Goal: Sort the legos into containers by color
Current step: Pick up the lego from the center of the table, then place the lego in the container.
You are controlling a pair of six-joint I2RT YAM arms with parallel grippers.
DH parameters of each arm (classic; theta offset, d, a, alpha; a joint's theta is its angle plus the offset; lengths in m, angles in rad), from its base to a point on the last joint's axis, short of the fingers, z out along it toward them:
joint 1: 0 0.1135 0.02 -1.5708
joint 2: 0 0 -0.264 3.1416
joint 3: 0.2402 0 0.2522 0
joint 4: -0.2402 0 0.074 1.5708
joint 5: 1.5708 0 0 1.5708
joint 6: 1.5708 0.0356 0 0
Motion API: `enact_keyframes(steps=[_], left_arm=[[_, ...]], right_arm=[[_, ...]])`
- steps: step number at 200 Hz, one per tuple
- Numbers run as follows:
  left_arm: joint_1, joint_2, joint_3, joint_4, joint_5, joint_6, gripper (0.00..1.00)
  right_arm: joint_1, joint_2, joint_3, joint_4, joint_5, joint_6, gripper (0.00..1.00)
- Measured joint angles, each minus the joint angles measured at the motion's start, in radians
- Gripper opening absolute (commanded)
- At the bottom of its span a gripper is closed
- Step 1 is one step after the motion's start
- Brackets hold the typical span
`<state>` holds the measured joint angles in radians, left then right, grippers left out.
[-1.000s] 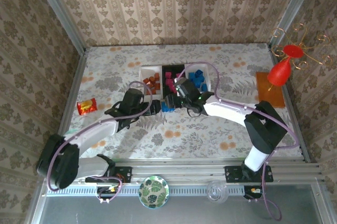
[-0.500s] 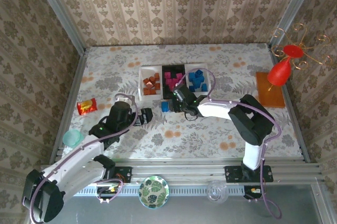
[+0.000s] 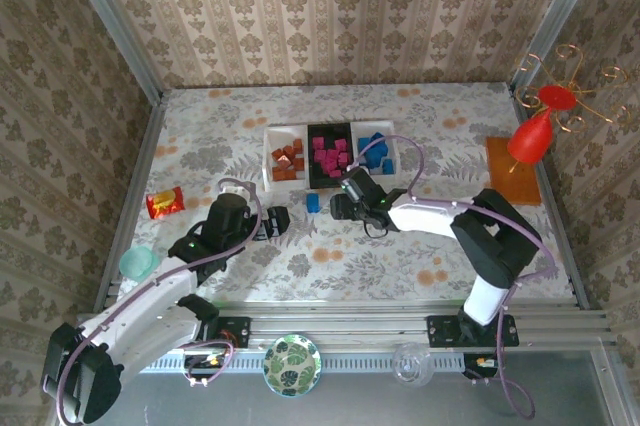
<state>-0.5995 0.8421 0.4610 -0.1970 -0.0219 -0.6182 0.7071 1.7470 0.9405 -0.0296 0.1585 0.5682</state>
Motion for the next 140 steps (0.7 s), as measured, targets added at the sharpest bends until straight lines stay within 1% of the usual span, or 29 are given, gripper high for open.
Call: enact_keyframes(steps=[5, 16, 23, 32, 54, 81, 94, 107, 121, 140], left_arm=[[0.0, 0.0, -0.001, 0.0, 0.0, 0.0, 1.0], [0.0, 0.0, -0.003, -0.001, 0.0, 0.0, 1.0], [0.0, 0.001, -0.003, -0.001, 0.0, 0.0, 1.0], [0.0, 0.005, -0.003, -0.001, 0.0, 0.0, 1.0], [0.0, 0.042, -0.003, 0.0, 0.002, 0.0, 1.0], [0.0, 0.115, 0.003, 0.008, 0.019, 0.001, 1.0], [0.0, 0.147, 0.008, 0.019, 0.027, 0.001, 1.0], [-0.002, 0.173, 0.018, 0.028, 0.034, 0.001, 0.97], [-0.004, 0.202, 0.032, 0.04, 0.037, 0.002, 0.94], [-0.021, 0.245, 0.057, 0.052, 0.037, 0.002, 0.89]], right_arm=[[0.0, 0.014, 0.013, 0.0, 0.0, -0.001, 0.6], [0.0, 0.047, 0.034, 0.0, -0.002, -0.015, 0.47], [0.0, 0.064, 0.042, -0.001, -0.002, -0.015, 0.41], [0.0, 0.078, 0.042, -0.001, -0.002, -0.017, 0.36], [0.0, 0.061, 0.034, 0.002, -0.001, -0.029, 0.28], [-0.023, -0.035, -0.014, -0.027, 0.0, -0.046, 0.26], [-0.064, -0.106, -0.018, -0.047, 0.0, -0.057, 0.26], [-0.117, -0.157, -0.002, -0.057, 0.0, -0.072, 0.26], [-0.171, -0.166, 0.047, -0.072, 0.002, -0.086, 0.26], [-0.233, -0.121, 0.134, -0.092, 0.011, -0.098, 0.27]])
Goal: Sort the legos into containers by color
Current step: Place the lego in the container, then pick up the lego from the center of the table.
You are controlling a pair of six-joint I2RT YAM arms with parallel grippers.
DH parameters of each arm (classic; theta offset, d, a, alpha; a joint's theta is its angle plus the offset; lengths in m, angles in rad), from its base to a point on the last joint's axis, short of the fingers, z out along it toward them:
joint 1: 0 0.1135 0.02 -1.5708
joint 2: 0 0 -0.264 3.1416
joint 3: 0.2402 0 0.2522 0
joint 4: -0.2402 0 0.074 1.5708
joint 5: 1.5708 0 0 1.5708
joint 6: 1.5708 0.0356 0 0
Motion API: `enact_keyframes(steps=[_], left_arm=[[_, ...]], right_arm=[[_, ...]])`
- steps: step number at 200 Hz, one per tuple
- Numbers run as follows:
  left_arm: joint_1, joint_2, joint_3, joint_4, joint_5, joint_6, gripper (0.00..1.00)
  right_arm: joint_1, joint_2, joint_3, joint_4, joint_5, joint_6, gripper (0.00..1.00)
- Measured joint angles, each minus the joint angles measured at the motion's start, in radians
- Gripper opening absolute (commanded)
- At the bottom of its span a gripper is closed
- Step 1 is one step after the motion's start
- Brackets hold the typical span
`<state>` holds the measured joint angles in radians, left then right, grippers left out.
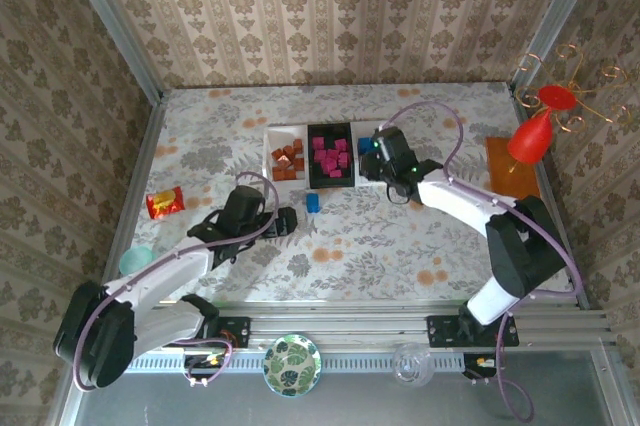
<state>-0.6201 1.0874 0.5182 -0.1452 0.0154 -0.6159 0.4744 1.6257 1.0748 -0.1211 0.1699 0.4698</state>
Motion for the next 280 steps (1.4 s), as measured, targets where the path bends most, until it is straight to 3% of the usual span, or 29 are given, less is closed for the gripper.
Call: enact_keyframes(steps=[23, 45, 63, 93, 130, 175, 209, 247, 280], left_arm=[[-0.026, 0.073, 0.043, 0.019, -0.002, 0.003, 0.88], [-0.059, 0.166, 0.102, 0.033, -0.018, 0.013, 0.9], [-0.086, 0.249, 0.158, 0.049, -0.043, 0.027, 0.92], [-0.111, 0.384, 0.233, 0.087, -0.079, 0.054, 0.91], [-0.137, 0.549, 0.331, 0.106, -0.129, 0.09, 0.8], [-0.164, 0.699, 0.412, 0.128, -0.178, 0.118, 0.47], [-0.192, 0.698, 0.409, 0.132, -0.2, 0.117, 0.31], [-0.256, 0.645, 0.41, 0.108, -0.175, 0.104, 0.3], [-0.277, 0.7, 0.681, 0.055, -0.111, 0.11, 0.3]], right_arm=[[-0.047, 0.106, 0.107, -0.018, 0.007, -0.006, 0.35], [-0.076, 0.203, 0.187, -0.047, -0.002, -0.016, 0.64], [-0.085, 0.242, 0.232, -0.072, -0.016, -0.03, 0.71], [-0.082, 0.185, 0.193, -0.06, -0.035, -0.032, 0.73], [-0.071, -0.074, -0.023, -0.027, -0.053, -0.025, 0.74], [-0.069, -0.343, -0.24, 0.004, -0.053, -0.01, 0.75], [-0.069, -0.464, -0.312, 0.0, -0.045, 0.005, 0.75], [-0.069, -0.574, -0.407, -0.002, -0.022, 0.027, 0.75], [-0.069, -0.644, -0.476, -0.022, 0.006, 0.043, 0.76]])
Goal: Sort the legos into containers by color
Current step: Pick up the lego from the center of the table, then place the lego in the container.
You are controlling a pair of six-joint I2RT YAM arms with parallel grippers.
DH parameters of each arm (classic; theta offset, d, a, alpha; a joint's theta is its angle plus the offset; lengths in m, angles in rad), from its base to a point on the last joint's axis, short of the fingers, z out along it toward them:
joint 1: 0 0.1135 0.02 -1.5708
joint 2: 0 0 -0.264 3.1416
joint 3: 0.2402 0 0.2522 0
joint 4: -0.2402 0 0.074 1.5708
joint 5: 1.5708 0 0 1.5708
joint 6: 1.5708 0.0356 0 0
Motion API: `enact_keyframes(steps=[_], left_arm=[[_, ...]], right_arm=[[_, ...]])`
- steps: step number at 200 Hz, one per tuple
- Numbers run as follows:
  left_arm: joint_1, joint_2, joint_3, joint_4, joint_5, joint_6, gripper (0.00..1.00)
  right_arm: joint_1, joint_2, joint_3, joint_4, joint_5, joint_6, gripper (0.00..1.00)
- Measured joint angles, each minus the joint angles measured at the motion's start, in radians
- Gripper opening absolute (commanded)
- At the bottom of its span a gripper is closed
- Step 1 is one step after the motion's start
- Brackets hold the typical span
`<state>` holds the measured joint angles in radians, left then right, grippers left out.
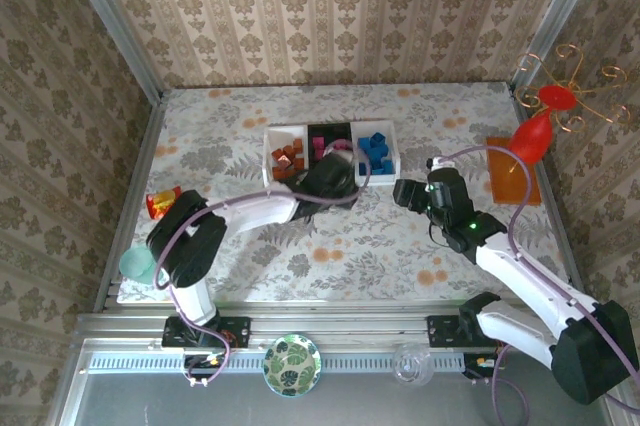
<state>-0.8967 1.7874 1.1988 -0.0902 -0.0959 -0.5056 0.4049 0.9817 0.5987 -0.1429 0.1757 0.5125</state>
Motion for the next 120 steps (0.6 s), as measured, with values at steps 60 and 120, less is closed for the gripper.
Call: enact_keyframes(steps=[60, 120], left_arm=[[0.066, 0.354, 0.586, -0.056, 0.033, 0.048, 0.38], [0.116, 0.462, 0.674, -0.107, 0.059, 0.086, 1.0]], right_arm=[[0.0, -0.063, -0.038, -0.054, 0.029, 0.019, 0.76], [0.0, -0.121, -0.038, -0.085, 0.05, 0.03, 0.93]])
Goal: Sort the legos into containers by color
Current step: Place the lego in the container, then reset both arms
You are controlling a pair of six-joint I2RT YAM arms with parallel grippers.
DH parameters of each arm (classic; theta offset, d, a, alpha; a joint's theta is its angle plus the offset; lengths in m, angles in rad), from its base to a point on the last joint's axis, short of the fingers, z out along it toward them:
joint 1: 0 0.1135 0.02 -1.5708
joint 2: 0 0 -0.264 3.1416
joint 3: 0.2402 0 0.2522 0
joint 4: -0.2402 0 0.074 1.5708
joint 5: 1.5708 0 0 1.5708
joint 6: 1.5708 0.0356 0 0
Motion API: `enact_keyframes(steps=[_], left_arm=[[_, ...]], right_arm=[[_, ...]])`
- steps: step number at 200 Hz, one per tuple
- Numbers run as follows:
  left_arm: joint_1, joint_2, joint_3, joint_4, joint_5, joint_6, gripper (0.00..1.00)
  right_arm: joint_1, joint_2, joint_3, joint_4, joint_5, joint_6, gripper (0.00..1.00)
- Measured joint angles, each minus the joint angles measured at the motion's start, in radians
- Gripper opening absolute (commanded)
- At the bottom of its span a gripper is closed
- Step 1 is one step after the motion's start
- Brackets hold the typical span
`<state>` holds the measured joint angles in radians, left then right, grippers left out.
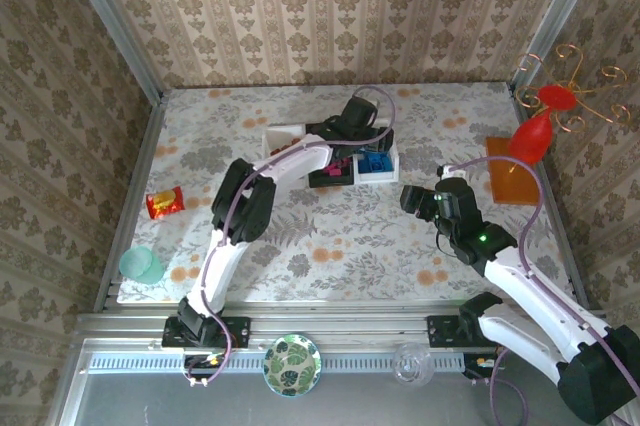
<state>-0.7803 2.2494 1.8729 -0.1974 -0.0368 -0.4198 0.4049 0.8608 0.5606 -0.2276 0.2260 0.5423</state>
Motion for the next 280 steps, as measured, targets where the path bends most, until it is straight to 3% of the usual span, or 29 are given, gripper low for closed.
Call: enact_keyframes(steps=[23, 58, 88, 118, 162, 202, 253, 280], left_arm=[[0.002, -0.216, -0.274, 0.062, -0.011, -0.005, 1.0], [0.016, -0.668, -0.719, 0.188, -0.089, 0.015, 1.0], [0.021, -1.054, -1.046, 0.308, -0.226, 0.089, 1.0], [0.09, -1.272, -1.306, 0.433, -0.375, 0.218, 1.0], [0.406, -1.201, -1.43, 0.558, -0.493, 0.374, 1.0], [0.617, -0.998, -1.467, 0.715, -0.447, 0.425, 1.0], [0.679, -0.703, -1.529, 1.078, -0.242, 0.485, 1.0], [0.731, -0.682, -1.521, 1.081, -0.141, 0.485, 1.0]], right_arm=[[0.0, -0.003, 0.0, -0.001, 0.007, -0.007, 0.96], [0.0, -0.004, 0.0, 0.003, 0.029, -0.019, 0.97], [0.0, -0.008, -0.021, 0.038, 0.045, -0.022, 1.0], [0.0, -0.007, -0.036, 0.052, 0.098, -0.003, 1.0], [0.0, 0.023, -0.036, 0.067, 0.202, 0.035, 1.0], [0.0, 0.028, -0.036, 0.067, 0.28, 0.038, 1.0], [-0.013, 0.024, -0.055, 0.111, 0.33, -0.04, 1.0], [-0.04, 0.014, -0.121, 0.208, 0.317, -0.156, 1.0]])
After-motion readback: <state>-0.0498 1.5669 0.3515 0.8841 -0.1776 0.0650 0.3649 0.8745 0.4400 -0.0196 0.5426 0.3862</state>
